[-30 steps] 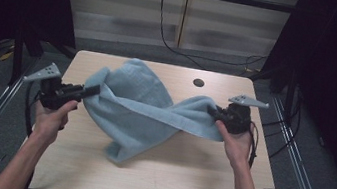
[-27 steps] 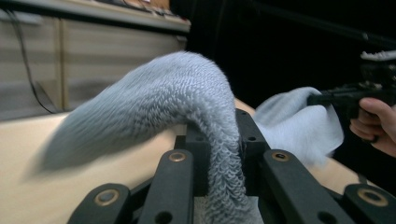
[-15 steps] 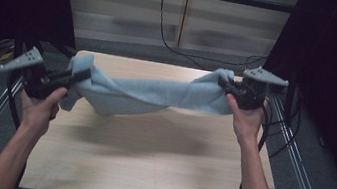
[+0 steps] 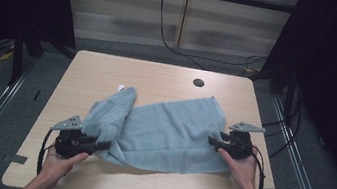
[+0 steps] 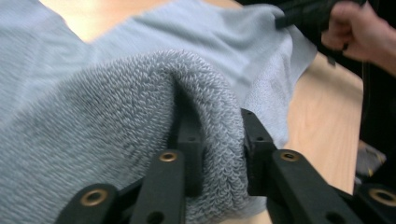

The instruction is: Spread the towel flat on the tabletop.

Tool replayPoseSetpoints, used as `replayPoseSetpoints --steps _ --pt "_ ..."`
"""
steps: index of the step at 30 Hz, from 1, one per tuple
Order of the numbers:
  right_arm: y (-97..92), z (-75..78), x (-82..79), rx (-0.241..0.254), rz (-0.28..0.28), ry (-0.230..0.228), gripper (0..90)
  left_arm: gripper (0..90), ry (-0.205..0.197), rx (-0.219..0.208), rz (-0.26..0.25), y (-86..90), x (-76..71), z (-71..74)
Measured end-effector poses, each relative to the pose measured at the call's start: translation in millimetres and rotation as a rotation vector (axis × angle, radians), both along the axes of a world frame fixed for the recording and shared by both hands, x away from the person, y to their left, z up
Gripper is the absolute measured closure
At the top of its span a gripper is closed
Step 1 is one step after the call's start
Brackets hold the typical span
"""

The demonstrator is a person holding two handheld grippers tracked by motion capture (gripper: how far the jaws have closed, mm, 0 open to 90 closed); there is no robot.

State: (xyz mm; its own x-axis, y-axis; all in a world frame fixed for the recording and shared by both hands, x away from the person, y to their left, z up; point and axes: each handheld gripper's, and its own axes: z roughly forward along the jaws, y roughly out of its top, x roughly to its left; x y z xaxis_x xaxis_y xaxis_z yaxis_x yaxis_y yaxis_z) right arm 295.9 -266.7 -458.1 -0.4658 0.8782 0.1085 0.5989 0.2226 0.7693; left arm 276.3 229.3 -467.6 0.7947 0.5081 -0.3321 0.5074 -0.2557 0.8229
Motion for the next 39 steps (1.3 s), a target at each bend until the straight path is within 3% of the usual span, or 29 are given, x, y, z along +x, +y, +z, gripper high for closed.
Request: replayPoseSetpoints --steps 3,8,13,15,18,19,21,24,28,31,32,34,36,39 --pt "-13.9 7.3 -17.8 0.037 -0.024 -0.032 43.3 64.0 -0.005 -0.023 0.001 6.5 -4.4 4.0" --pt "-37.8 7.7 -45.5 0.019 -0.063 -0.015 50.0 57.9 -0.032 -0.073 0.029 19.7 -1.8 18.3" --pt "-61.6 -13.8 -56.3 0.042 -0.110 0.041 49.5 56.4 -0.066 -0.106 0.067 24.6 11.1 32.7" --pt "-61.2 -27.0 -55.9 0.018 -0.119 0.072 47.6 55.8 -0.064 -0.116 0.086 25.1 18.6 34.4" --pt "-56.8 -37.9 -51.0 0.007 -0.103 0.112 49.5 53.9 -0.045 -0.078 0.112 22.0 33.9 25.5" --pt "-54.3 -39.3 -49.4 -0.012 -0.099 0.116 60.0 53.7 -0.025 -0.069 0.115 20.8 38.8 18.8" --pt "-50.7 -37.9 -48.9 -0.020 -0.093 0.094 77.1 55.6 0.006 -0.044 0.129 18.0 45.4 2.2" --pt "-47.0 -24.2 -47.5 -0.033 -0.096 0.032 84.5 60.6 0.039 0.046 0.100 12.6 46.2 -16.1" --pt "-38.5 3.1 -37.2 -0.030 -0.088 -0.056 84.7 63.2 0.059 0.104 0.075 9.8 41.3 -28.3" --pt "-23.9 16.8 -27.4 -0.025 -0.046 -0.088 80.0 63.3 0.062 0.109 0.077 13.0 38.2 -29.8" --pt "-17.4 17.7 -24.9 -0.016 -0.023 -0.078 76.9 63.3 0.061 0.113 0.082 14.9 36.7 -30.2" --pt "-2.1 13.6 -22.0 -0.045 0.027 -0.057 67.5 63.2 0.065 0.127 0.081 18.7 32.6 -32.2" --pt "8.9 6.3 -21.8 -0.064 0.065 -0.036 67.5 63.2 0.071 0.121 0.083 23.2 28.9 -34.0" --pt "9.9 -3.4 -20.9 -0.013 0.077 -0.005 64.1 63.0 0.065 0.125 0.086 26.7 26.9 -32.6"
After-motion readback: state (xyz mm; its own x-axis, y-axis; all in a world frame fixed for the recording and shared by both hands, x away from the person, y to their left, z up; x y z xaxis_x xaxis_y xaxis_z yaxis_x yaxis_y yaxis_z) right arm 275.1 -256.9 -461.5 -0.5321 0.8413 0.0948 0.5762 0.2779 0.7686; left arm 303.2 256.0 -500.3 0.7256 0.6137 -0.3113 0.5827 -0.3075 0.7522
